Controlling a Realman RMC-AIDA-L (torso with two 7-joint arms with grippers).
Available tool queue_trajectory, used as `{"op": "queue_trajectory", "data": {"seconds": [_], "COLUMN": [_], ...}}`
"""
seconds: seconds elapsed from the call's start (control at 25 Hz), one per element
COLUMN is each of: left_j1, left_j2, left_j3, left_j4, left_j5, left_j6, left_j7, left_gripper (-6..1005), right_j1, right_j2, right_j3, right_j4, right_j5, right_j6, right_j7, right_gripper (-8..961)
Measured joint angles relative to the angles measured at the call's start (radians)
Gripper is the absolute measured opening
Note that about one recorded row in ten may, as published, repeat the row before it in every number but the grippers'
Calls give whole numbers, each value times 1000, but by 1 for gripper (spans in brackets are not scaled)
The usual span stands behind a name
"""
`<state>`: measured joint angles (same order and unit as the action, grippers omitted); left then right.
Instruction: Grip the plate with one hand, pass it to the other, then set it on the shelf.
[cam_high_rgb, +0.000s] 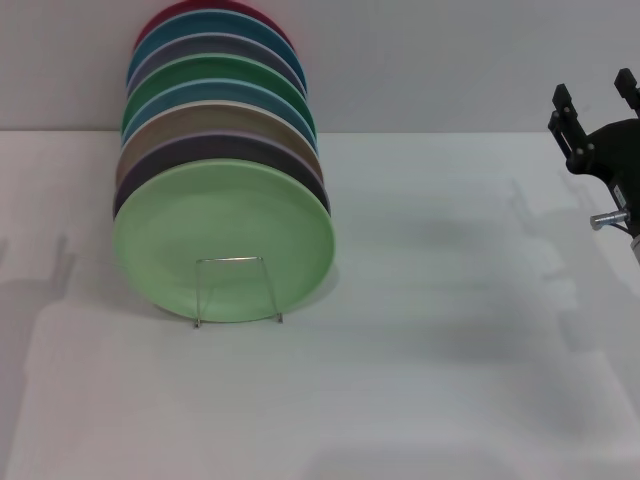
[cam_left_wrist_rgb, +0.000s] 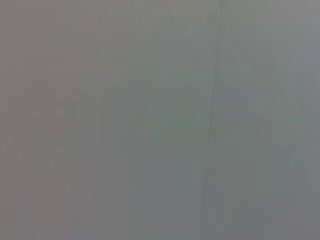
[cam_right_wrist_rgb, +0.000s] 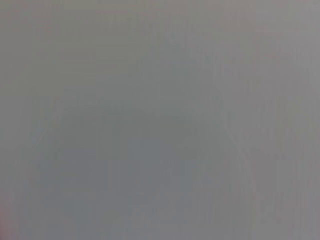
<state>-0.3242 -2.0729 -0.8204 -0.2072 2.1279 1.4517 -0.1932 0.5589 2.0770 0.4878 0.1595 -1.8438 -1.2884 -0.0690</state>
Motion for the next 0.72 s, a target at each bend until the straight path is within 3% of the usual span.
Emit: {"op": "queue_trajectory", "data": {"seconds": [0.72], "left_j1": [2], "left_j2": [0], "left_j3": [0], "left_j4": [0], "left_j5": [3], "left_j6": [5], "left_j7": [-2], "left_gripper": [754], "right_j1": [1], "right_j2": [0], "right_j3": [0], "right_j4": [-4], "right_j5": [0], "right_j6": [1], "right_j7": [0], "right_gripper": [683]}}
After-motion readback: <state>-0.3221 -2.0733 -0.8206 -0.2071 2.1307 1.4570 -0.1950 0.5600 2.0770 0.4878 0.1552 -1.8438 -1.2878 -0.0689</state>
